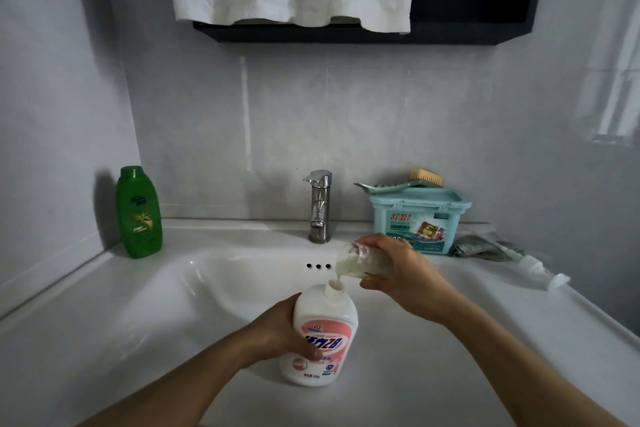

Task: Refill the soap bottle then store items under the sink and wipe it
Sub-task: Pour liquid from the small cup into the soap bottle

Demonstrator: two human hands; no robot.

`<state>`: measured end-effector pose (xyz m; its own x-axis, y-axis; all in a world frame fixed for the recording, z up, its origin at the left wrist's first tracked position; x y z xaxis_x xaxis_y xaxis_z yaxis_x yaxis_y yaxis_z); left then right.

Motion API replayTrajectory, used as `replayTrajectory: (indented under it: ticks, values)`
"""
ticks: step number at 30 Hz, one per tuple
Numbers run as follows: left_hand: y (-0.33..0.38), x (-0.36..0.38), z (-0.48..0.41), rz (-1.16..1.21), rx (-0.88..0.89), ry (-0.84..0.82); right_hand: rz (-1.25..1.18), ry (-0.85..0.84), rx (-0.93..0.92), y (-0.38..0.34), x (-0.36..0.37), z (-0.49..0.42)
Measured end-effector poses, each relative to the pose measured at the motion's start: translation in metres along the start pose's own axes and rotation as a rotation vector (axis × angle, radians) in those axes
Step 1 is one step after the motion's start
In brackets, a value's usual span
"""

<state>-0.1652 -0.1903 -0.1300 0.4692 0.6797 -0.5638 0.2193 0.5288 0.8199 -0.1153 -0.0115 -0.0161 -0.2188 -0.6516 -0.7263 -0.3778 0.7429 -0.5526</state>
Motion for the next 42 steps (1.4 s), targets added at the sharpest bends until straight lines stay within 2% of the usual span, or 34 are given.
replayTrajectory:
  ticks: [42]
  values:
    - [-0.0022, -0.0002, -0.0015, 0.024, 0.013, 0.003, -0.029, 0.010, -0.009, -0.0008, -0.0015, 0.0008]
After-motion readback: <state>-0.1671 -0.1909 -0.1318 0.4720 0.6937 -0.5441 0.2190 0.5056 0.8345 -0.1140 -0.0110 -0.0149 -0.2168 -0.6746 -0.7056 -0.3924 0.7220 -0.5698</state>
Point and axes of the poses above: each hand's wrist, its own z-axis away from the middle knuckle, its own x-axis out of the palm, y = z × x, the point moved 6 cm from there along -z, towards the middle knuckle, and after that the axes turned 6 degrees about -z, right-handed, at the moved point
